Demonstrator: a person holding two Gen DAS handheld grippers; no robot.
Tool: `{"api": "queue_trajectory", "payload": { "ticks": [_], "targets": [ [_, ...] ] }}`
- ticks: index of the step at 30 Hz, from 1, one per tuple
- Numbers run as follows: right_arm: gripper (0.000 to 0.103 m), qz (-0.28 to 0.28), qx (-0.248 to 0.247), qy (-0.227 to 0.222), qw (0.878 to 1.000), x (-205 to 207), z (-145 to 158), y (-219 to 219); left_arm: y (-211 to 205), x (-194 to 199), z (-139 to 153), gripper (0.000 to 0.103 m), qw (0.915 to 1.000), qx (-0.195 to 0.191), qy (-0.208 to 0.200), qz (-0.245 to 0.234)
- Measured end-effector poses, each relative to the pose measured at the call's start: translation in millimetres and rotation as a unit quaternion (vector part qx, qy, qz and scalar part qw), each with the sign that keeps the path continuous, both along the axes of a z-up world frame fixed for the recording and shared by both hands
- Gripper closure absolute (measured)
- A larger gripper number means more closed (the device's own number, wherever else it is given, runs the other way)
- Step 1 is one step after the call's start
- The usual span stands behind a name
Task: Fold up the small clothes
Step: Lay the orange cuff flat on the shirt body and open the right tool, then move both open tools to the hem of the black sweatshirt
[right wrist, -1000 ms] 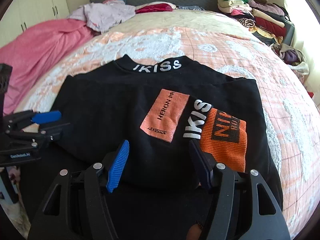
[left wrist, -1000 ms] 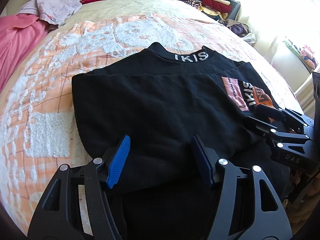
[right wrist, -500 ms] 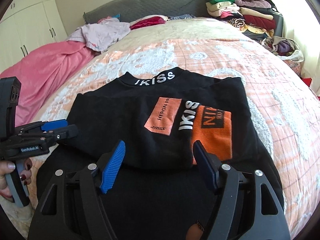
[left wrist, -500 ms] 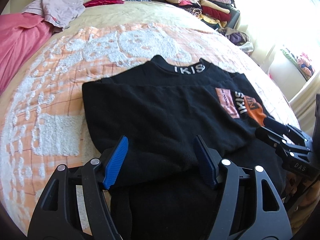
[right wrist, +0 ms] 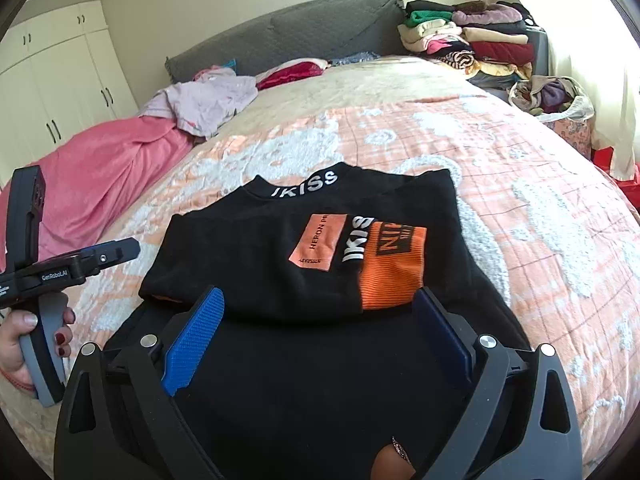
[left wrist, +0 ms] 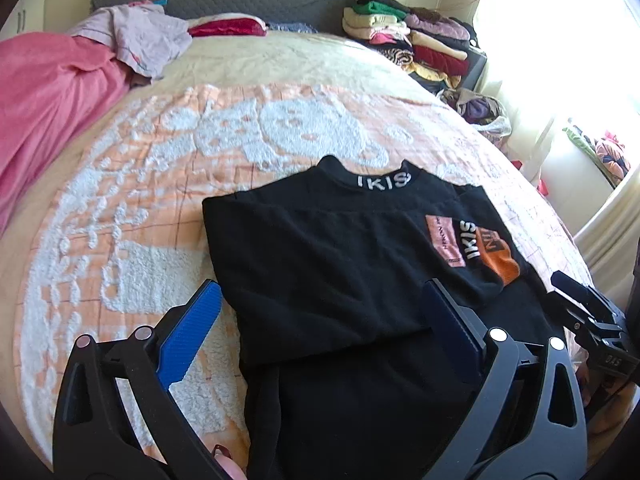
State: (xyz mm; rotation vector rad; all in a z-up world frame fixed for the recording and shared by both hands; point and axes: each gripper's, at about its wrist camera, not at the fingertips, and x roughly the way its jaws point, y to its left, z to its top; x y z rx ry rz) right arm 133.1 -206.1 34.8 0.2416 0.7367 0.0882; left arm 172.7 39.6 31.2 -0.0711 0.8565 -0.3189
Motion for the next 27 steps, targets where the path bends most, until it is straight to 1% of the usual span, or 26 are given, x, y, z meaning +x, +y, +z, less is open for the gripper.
{"api": "queue_trajectory", "payload": {
  "ticks": [3, 9, 15, 20, 25, 27],
  "targets": [
    [0.007, -0.007, 0.003, -0.006, 1.000, -9, 2, -5, -2, -5, 3, 0.010, 1.0000, -0.006, -0.003, -0.005],
    [0.006, -0.020, 0.002, -0.015, 1.000, -24, 8, -13, -6, -18, 6, 0.010, 0.9999, 0.002, -0.014, -0.003],
    [0.005, -0.031, -0.001, -0.021, 0.999, -41, 12, -21, -3, -31, 8, 0.010, 0.9997, -0.001, -0.024, 0.001],
    [0.005, -0.037, -0.004, -0.019, 0.999, -50, 11, -26, 3, -47, 1, 0.010, 0.9997, -0.013, -0.020, 0.005],
    [0.005, -0.038, -0.007, -0.014, 0.999, -57, 8, -28, 6, -65, -7, 0.010, 0.9997, 0.001, -0.022, 0.013],
    [0.005, -0.039, -0.006, -0.013, 0.999, -61, 7, -30, 9, -71, -9, 0.010, 0.9996, 0.002, -0.023, 0.018]
  ]
}}
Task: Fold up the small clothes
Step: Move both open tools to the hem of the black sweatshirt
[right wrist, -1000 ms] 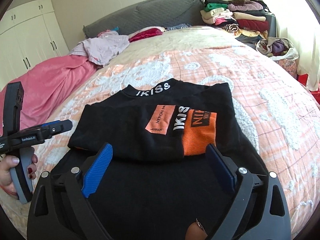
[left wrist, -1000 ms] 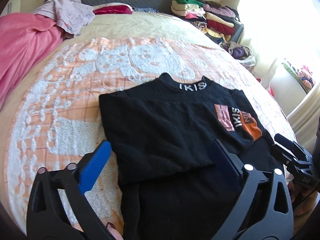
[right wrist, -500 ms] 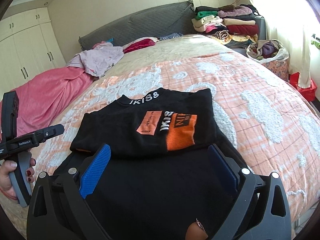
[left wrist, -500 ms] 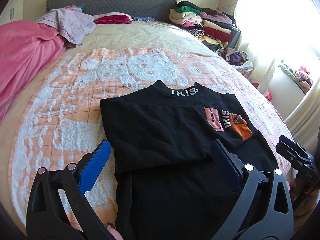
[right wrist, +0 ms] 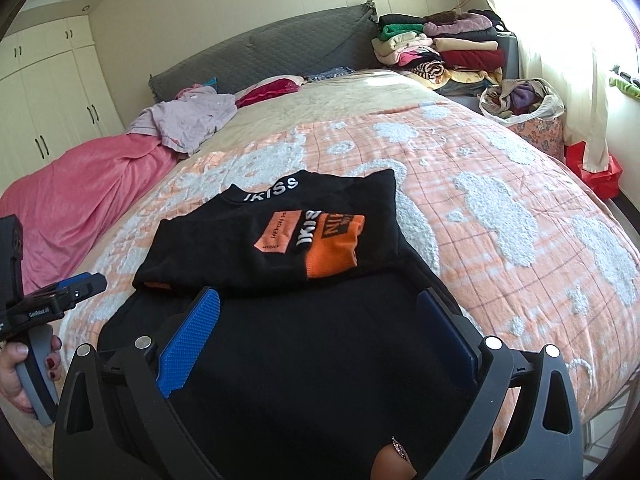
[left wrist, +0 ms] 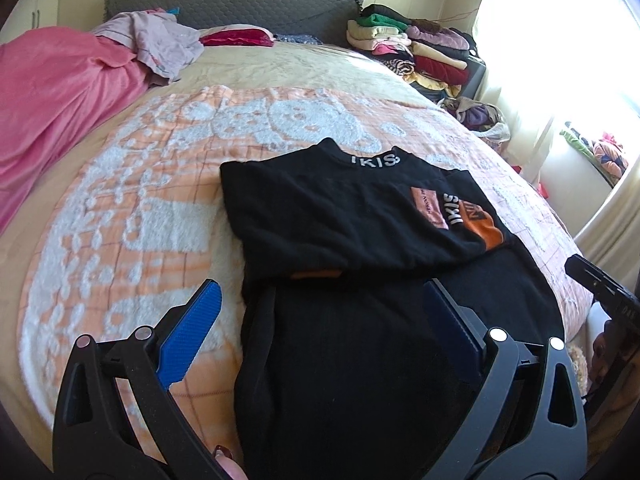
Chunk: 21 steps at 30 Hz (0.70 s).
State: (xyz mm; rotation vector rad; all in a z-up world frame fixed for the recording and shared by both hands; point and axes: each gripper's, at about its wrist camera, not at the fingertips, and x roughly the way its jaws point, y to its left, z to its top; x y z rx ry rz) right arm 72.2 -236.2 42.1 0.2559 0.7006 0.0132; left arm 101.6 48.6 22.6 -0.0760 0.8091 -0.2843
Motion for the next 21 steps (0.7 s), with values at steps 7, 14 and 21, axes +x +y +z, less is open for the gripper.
{"api": "queue_trajectory", "payload": {
  "ticks": [7, 14, 21],
  "targets": [
    [0.005, -0.003, -0.001, 0.003, 1.000, -10, -1, -8, 17, -15, -7, 0.010, 0.9996, -0.006, 0.006, 0.027],
    [0.005, -0.006, -0.003, 0.005, 1.000, -21, -2, -16, 30, -30, -19, 0.010, 0.9984, -0.002, 0.024, 0.051],
    [0.005, -0.012, -0.002, 0.010, 1.000, -29, -6, -25, 38, -45, -32, 0.010, 0.9973, 0.003, 0.045, 0.058]
  ]
}}
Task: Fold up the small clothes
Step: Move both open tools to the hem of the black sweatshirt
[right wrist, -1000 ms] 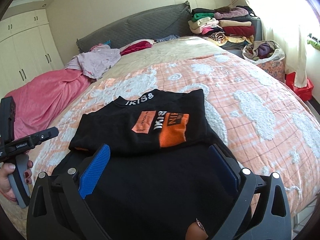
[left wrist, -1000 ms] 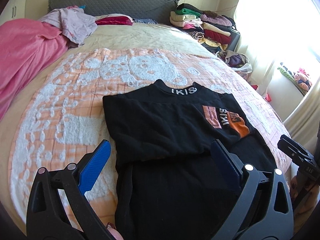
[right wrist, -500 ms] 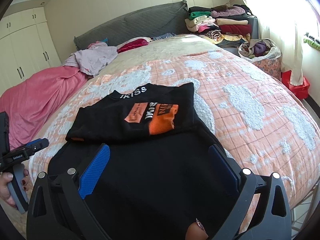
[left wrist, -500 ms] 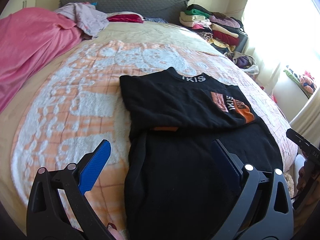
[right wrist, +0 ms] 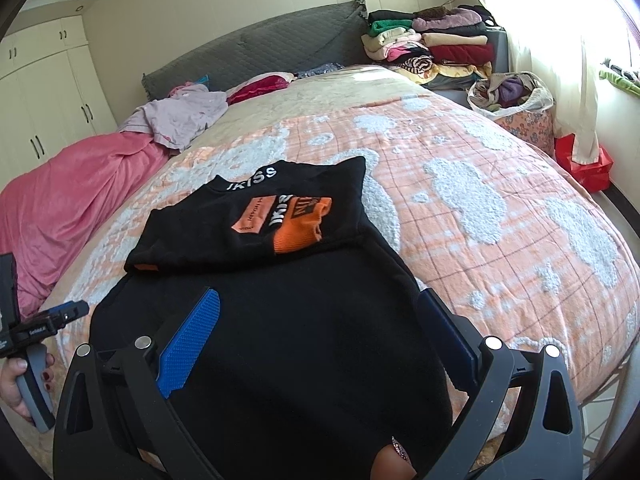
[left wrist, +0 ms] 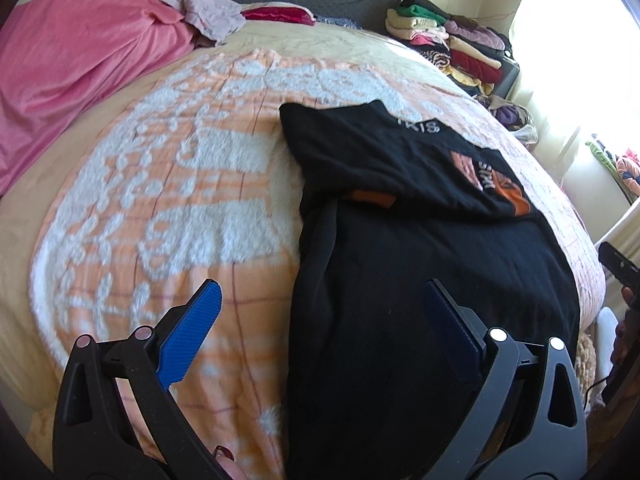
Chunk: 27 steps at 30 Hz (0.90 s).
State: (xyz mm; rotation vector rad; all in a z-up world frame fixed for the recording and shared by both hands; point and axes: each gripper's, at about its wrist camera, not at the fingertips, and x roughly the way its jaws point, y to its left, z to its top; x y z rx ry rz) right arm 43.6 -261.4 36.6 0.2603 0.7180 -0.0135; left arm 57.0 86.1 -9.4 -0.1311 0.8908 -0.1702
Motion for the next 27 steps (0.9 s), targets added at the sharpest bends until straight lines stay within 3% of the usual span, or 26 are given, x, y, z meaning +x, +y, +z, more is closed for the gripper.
{"api": "queue_trajectory", "payload": {
  "ticks": [16, 19, 25, 27],
  "targets": [
    [0.005, 0.002, -0.004, 0.024, 1.000, -21, -19, -10, 14, -38, -16, 0.010, 0.9996, -0.012, 0.023, 0.006],
    [0.005, 0.004, -0.008, 0.031, 0.999, -26, -24, -12, 14, -46, -15, 0.019, 0.9994, -0.024, 0.023, -0.002],
    [0.005, 0.006, -0.002, 0.041, 0.999, -36, -31, -17, 10, -57, -19, 0.048, 0.9980, -0.048, 0.035, -0.023],
    [0.005, 0.007, 0.000, 0.042, 0.999, -39, -33, -19, 9, -59, -22, 0.051, 0.9972, -0.055, 0.042, -0.027]
  ]
}}
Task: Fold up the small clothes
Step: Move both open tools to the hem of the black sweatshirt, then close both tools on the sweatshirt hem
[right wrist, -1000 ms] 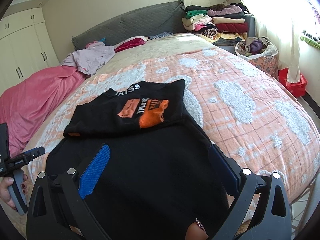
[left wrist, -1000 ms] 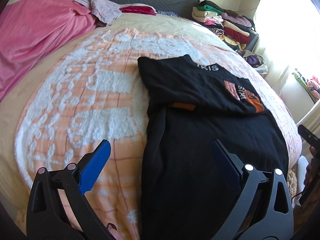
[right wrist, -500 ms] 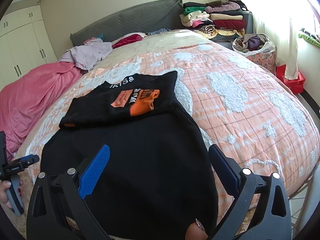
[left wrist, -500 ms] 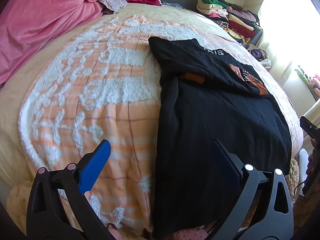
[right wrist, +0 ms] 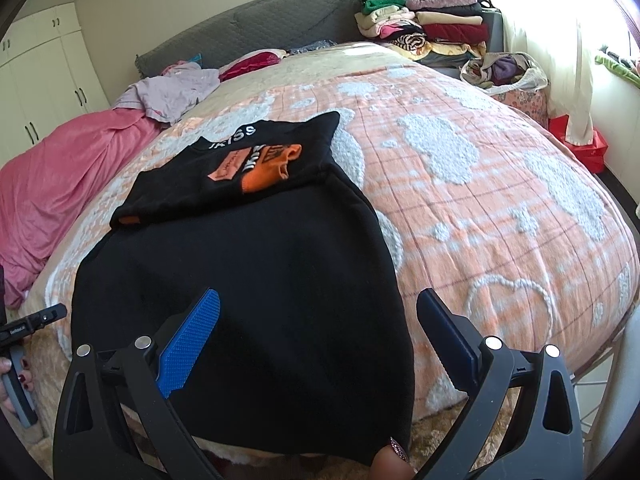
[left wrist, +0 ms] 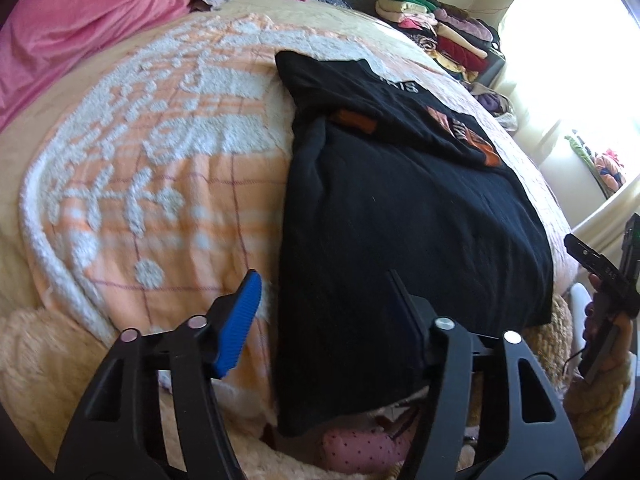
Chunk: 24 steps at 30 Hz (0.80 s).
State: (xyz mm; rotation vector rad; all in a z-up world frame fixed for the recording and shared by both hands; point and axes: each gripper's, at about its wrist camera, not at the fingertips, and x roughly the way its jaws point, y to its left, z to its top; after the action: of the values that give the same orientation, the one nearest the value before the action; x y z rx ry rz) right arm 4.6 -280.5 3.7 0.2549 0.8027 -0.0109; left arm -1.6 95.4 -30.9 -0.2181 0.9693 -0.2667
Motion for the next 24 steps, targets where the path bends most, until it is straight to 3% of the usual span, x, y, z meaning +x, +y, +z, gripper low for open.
{"api": "queue_trajectory", "payload": {
  "ticks": [12, 24],
  "targets": [
    [0.005, 0.017, 0.017, 0.030, 0.999, -17, -16, -8, -3, -12, -26, 0.052, 0.9988, -0.010, 0.048, -0.009],
    [0.006, 0.023, 0.032, 0.068, 0.997, -28, -43, -13, -9, -22, -35, 0.052, 0.9981, 0.002, 0.058, -0.018]
  ]
}}
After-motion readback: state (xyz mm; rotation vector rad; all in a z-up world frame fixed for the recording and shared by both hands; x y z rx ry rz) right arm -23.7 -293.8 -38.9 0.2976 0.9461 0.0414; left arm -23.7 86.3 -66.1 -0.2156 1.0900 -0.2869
